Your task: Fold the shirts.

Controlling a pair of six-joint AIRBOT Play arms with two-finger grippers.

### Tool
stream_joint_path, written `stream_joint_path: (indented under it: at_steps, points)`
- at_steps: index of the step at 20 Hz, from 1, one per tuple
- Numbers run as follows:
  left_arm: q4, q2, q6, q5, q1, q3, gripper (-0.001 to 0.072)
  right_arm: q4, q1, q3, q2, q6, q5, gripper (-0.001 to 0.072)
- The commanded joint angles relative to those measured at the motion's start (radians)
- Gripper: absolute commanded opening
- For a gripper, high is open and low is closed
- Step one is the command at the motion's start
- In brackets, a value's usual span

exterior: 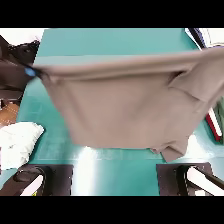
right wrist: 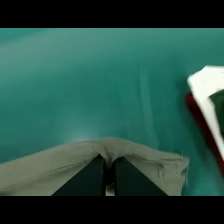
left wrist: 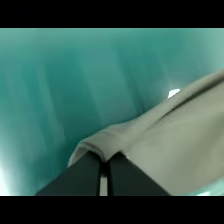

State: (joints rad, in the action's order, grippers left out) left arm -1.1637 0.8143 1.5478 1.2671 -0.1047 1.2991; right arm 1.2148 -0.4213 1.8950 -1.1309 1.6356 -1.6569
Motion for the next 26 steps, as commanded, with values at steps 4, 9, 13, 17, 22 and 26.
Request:
stream_joint_path:
  at_steps: [4,9,13,17,22,26]
  points:
    - [-0.021,-0.001,-0.003,-0.490,0.002,-0.428,0.0029,0.198,0.305,-0.267,-0.176,-0.031,0.279,0.0024]
    - [-0.108,0.000,-0.003,-0.706,0.002,-0.438,0.0029,0.252,0.409,-0.378,-0.263,-0.001,0.541,0.0025]
    - [-0.165,0.000,-0.002,-0.848,0.002,-0.438,0.0028,0.245,0.415,-0.388,-0.299,0.002,0.688,0.0024]
    - [-0.164,0.076,0.027,-0.831,0.002,-0.438,0.0029,0.245,0.414,-0.388,-0.301,0.002,0.782,0.0025]
    - [-0.161,0.278,0.044,-0.817,0.002,-0.385,0.0029,0.245,0.413,-0.387,-0.317,0.002,0.843,0.0024]
    - [-0.165,0.408,0.042,-0.824,0.002,-0.279,0.0029,0.245,0.413,-0.388,-0.367,0.002,0.856,0.0024]
